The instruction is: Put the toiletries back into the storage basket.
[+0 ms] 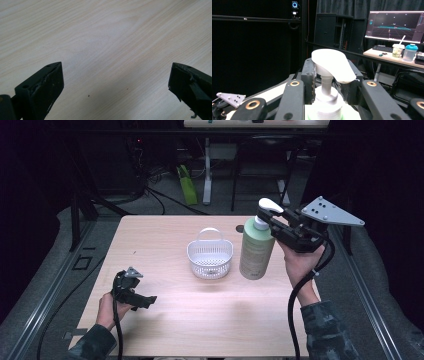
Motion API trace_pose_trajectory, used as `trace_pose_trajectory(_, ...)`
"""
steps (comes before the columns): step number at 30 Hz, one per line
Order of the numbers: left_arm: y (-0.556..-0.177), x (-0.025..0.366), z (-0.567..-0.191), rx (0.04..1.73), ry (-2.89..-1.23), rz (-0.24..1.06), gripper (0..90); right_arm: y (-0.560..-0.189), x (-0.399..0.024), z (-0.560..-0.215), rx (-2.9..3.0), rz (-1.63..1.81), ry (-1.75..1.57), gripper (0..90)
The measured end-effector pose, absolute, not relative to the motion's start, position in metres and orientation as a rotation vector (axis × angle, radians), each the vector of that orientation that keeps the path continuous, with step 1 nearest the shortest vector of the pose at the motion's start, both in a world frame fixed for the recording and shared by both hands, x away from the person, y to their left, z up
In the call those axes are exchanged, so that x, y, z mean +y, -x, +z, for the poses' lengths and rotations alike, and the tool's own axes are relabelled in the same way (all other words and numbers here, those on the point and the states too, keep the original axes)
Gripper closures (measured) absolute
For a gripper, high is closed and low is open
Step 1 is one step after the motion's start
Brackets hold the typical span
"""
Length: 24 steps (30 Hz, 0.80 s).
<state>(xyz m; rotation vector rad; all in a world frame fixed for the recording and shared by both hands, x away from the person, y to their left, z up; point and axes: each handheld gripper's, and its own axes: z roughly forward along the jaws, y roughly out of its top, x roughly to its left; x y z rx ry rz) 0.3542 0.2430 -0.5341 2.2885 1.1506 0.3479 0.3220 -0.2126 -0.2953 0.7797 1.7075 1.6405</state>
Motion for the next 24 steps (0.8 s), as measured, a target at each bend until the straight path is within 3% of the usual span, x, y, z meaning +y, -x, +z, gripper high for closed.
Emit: trace_pose_trajectory(24,-0.354,0.240,-0.535,1.156,-2.306,0.375,2.6,-0.342,-0.189,-0.263,1.693,1.658,-0.740,67.4)
